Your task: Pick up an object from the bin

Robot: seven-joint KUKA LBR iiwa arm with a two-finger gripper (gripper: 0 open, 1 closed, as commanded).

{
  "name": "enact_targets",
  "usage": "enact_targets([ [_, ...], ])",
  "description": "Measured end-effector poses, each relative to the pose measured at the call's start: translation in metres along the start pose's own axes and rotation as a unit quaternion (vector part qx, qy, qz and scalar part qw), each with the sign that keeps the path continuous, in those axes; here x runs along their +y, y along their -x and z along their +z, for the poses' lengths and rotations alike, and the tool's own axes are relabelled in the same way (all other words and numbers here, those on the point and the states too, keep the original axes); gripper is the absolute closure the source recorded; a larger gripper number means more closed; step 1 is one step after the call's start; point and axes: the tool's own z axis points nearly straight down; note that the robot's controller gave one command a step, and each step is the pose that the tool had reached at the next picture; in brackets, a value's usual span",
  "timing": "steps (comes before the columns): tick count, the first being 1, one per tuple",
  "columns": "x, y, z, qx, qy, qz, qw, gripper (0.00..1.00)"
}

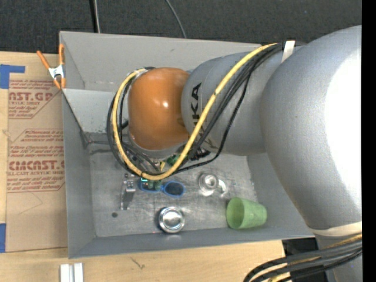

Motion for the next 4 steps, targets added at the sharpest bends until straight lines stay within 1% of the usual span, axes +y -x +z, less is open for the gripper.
enact_targets([
  [1, -0.077, -0.024, 0.058, -0.0007, -0.002, -0.089, 0.9961, 0.0],
  [2, -0.141, -0.016, 0.074, -0.0134, 0.002, -0.257, 0.9663, 0.0],
  [3, -0.208, 0.008, 0.074, -0.0112, 0.0, -0.279, 0.9603, 0.0],
  [4, -0.272, 0.032, 0.074, -0.0089, 0.0, -0.23, 0.9731, 0.0],
])
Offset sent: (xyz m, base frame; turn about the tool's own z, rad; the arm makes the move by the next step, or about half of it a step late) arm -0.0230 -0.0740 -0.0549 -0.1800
